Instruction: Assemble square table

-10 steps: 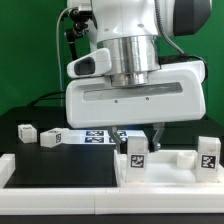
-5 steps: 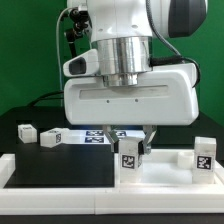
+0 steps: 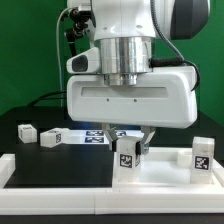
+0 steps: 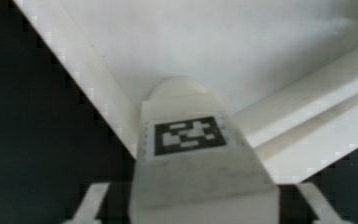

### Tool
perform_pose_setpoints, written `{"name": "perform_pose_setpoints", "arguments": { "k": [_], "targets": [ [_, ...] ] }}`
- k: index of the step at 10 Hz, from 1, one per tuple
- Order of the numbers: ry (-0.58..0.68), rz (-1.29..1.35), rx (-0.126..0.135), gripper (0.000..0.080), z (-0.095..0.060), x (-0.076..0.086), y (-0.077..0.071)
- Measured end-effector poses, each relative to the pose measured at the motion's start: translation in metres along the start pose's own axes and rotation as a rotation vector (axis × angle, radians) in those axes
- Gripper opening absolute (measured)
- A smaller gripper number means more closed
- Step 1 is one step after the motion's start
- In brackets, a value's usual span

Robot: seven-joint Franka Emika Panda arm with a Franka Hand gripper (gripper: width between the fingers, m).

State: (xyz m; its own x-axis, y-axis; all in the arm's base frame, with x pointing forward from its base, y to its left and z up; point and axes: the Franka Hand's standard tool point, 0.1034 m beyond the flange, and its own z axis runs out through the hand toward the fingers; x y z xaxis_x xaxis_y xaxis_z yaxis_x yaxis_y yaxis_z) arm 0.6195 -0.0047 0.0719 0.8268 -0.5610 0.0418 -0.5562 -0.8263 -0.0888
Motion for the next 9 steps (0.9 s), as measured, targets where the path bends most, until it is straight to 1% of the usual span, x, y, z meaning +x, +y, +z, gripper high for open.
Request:
{"name": "perform_pose_setpoints", "arguments": {
  "k": [1,2,3,4,5,7,8,9],
  "targets": [
    [0.0,0.001,0.0,0.0309,0.0,0.0,0.0],
    [0.0,0.001,0.001,0.0513,0.0,0.0,0.0],
    [0.001,0.003,0.003,0.0513,-0.001,0.0,-0.001],
    [0.004,0.008,0.015,0.0621,-0.011,-0.002,-0.003],
    [0.006,0.003,0.025,0.0641,-0.022,-0.009,-0.007],
    [0.0,0.019,0.042,0.0648,-0.039,-0.021,-0.015],
    [0.0,0.021,0.044,0.0648,-0.041,-0.025,-0.018],
    [-0.001,0.016,0.042,0.0649,-0.039,-0.024,-0.017]
  ]
}}
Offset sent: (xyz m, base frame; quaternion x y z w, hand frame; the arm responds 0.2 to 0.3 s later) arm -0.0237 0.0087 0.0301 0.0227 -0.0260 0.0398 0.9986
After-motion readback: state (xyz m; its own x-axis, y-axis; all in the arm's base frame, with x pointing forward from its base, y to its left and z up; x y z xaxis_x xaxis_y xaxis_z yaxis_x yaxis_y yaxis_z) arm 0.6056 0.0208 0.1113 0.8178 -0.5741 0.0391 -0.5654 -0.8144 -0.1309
